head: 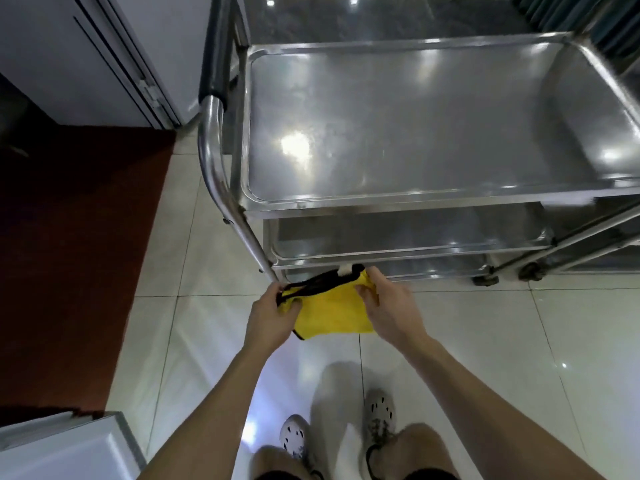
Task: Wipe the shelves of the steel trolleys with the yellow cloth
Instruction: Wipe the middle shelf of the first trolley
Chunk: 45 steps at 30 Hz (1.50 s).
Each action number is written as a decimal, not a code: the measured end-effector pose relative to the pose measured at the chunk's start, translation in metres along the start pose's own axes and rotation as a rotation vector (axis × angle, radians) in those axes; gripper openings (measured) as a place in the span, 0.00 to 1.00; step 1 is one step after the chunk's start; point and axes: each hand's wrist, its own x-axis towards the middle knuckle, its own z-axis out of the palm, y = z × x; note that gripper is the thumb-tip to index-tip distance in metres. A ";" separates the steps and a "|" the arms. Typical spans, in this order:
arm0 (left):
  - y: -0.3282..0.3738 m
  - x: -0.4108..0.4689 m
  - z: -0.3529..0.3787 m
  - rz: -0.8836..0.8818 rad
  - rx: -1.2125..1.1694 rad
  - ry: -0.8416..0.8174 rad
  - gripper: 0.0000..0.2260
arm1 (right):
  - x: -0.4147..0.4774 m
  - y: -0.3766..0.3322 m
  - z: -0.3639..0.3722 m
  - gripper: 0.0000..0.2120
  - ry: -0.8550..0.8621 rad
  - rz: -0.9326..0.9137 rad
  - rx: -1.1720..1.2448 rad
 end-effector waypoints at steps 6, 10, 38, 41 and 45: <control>-0.025 0.084 0.044 0.223 0.105 0.169 0.14 | 0.054 0.079 0.060 0.16 0.100 0.085 -0.034; -0.013 0.163 0.045 0.382 0.124 0.339 0.19 | 0.129 0.088 0.078 0.18 0.261 0.025 0.120; -0.111 0.261 0.046 0.435 -0.511 0.929 0.24 | 0.219 0.102 0.235 0.41 0.112 -0.250 -0.660; -0.107 0.277 0.040 0.451 -0.513 0.904 0.25 | 0.233 0.093 0.234 0.40 0.072 -0.223 -0.655; -0.102 0.305 0.029 0.469 -0.511 0.866 0.25 | 0.261 0.084 0.233 0.42 0.048 -0.190 -0.636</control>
